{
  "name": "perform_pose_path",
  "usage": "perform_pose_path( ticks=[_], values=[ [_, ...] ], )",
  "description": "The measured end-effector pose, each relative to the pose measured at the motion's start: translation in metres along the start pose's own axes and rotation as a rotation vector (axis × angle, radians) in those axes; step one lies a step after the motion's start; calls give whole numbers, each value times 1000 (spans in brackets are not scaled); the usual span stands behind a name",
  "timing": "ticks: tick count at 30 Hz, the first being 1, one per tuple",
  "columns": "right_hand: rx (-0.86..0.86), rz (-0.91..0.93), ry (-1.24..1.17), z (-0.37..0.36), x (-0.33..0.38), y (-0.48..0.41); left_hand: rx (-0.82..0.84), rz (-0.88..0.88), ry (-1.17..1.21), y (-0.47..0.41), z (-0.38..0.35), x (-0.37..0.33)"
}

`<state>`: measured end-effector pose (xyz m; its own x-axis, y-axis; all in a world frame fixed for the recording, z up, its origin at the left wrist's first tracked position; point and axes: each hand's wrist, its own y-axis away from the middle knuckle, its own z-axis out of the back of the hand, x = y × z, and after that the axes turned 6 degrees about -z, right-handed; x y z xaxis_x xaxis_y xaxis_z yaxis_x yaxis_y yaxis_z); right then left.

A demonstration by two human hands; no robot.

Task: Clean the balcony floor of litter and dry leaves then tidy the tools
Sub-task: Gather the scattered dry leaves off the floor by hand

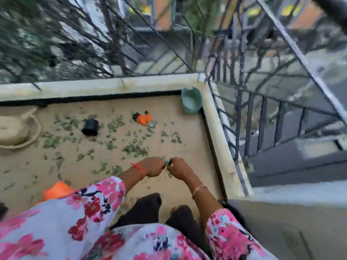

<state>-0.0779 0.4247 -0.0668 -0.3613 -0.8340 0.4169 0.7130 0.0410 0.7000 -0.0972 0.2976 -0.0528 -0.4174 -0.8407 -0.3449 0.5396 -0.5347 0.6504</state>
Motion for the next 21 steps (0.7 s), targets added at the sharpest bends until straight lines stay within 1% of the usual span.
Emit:
perform_pose_path(
  ticks=[4,7,12,15,18,21],
  values=[
    [-38,266,99,9,61,32,-253,137,200,69,15,22],
    [-6,458,221,8,89,55,-481,273,370,120,2,29],
    [59,663,385,-1,132,72,-697,491,573,181,-37,41],
    [117,702,499,-12,161,64,-773,598,622,203,-52,55],
    [161,711,597,-29,194,51,-804,648,601,221,-69,76],
    [237,714,687,-48,229,32,-759,750,603,232,-86,111]
  ],
)
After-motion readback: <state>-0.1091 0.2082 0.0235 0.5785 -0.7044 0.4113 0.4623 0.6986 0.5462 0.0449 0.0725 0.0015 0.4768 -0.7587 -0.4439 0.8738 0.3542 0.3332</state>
